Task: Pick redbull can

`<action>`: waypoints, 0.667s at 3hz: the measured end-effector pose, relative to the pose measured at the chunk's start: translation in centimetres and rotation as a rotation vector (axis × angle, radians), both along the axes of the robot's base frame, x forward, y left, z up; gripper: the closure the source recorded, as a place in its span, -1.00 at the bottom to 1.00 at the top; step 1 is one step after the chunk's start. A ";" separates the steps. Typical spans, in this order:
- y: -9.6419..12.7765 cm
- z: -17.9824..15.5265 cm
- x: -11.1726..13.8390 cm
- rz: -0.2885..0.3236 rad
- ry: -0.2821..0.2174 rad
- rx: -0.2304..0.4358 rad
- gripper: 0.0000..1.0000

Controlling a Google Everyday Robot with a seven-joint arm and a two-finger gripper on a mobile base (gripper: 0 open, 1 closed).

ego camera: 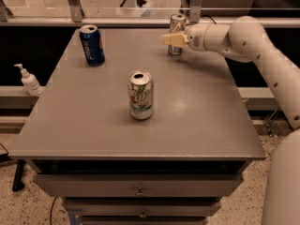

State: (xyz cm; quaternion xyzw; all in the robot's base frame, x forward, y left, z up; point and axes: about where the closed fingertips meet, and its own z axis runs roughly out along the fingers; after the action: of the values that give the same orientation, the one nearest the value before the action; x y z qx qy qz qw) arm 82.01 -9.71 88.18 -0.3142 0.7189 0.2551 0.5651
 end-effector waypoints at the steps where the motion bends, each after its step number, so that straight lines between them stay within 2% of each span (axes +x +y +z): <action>1: 0.0 0.1 0.1 0.013 -0.008 0.067 0.30; 2: -0.2 0.9 -0.3 0.027 -0.031 0.108 0.76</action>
Offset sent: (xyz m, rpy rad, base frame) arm -0.0094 -0.0131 0.0197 0.1573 -0.0635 0.0337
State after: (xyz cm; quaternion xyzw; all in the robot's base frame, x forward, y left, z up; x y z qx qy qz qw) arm 81.67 -9.91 89.03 -0.2968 0.6908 0.2963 0.5890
